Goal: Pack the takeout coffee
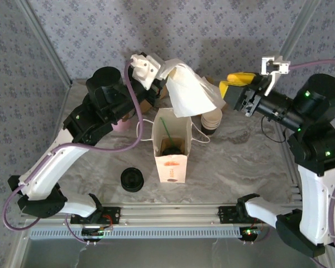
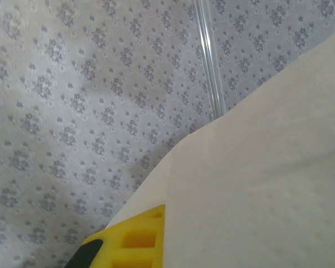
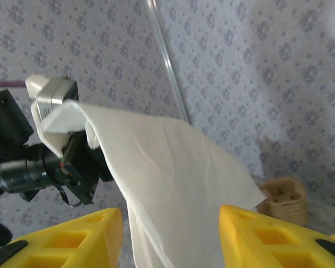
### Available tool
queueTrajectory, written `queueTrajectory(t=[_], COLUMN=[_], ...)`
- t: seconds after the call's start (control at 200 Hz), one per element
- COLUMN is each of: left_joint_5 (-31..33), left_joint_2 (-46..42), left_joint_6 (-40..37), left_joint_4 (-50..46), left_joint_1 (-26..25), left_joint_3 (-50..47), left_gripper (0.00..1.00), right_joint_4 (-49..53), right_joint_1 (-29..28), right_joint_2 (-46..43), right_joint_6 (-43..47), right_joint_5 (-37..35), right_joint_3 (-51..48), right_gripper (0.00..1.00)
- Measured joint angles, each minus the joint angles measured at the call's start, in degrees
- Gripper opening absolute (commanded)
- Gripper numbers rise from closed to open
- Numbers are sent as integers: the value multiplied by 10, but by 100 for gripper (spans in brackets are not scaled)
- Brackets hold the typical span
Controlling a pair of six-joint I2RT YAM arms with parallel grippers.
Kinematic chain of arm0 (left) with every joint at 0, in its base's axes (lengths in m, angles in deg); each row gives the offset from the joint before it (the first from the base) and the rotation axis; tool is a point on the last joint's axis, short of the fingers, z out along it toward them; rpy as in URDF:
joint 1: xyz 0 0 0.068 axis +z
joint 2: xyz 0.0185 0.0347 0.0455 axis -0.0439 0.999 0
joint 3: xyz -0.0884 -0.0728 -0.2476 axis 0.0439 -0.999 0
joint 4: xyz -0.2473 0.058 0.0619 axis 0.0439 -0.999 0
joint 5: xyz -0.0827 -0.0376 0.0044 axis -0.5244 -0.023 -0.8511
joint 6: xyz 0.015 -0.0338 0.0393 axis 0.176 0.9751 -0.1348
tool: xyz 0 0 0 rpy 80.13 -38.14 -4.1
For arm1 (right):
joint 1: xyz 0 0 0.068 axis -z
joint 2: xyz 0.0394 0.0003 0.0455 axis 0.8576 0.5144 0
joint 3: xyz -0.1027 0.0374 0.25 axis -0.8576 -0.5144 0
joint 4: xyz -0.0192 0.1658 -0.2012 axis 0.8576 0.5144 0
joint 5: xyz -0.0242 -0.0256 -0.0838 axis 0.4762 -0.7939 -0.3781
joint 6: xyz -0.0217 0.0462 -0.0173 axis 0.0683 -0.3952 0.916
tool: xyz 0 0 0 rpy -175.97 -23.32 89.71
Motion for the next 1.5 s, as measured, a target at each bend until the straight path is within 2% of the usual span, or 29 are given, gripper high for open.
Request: queueTrajectory(t=[0.175, 0.225, 0.345, 0.46, 0.56, 0.645, 0.735, 0.899, 1.034, 1.264, 1.504], left_joint_5=[-46, -70, -131, -195, -249, -285, -313, -334, -339, -339, -339], left_joint_2=[-15, -21, -20, -16, -17, -13, 1, 25, 41, 48, 48], left_joint_6=[-66, -73, -76, -63, -41, -23, -2, 38, 62, 81, 90], left_joint_4=[8, 4, -43, -83, -103, -121, -136, -142, -142, -142, -142], left_joint_1=[0, 0, 5, 15, 28, 35, 38, 42, 45, 45, 45], left_joint_3=[-7, -5, 37, 83, 95, 100, 108, 109, 109, 109, 109], left_gripper=[0, 0, 0, 0, 0, 0, 0, 0, 0, 0, 0], right_joint_4=[-9, -8, -12, -50, -88, -101, -99, -90, -88, -112, -135], right_joint_1=[10, 13, 15, 14, 10, -6, -48, -141, -188, -217, -222], right_joint_2=[-16, -16, -6, -15, -9, 11, 33, 49, 50, 55, 55], right_joint_6=[24, 46, 128, 210, 259, 292, 333, 396, 423, 430, 422], right_joint_5=[-80, -79, -21, 38, 71, 88, 94, 90, 73, 21, 2], right_joint_3=[0, 0, -21, -98, -147, -141, -115, -84, -81, -84, -88], right_gripper=[52, 56, 76, 91, 94, 95, 100, 100, 100, 100, 87])
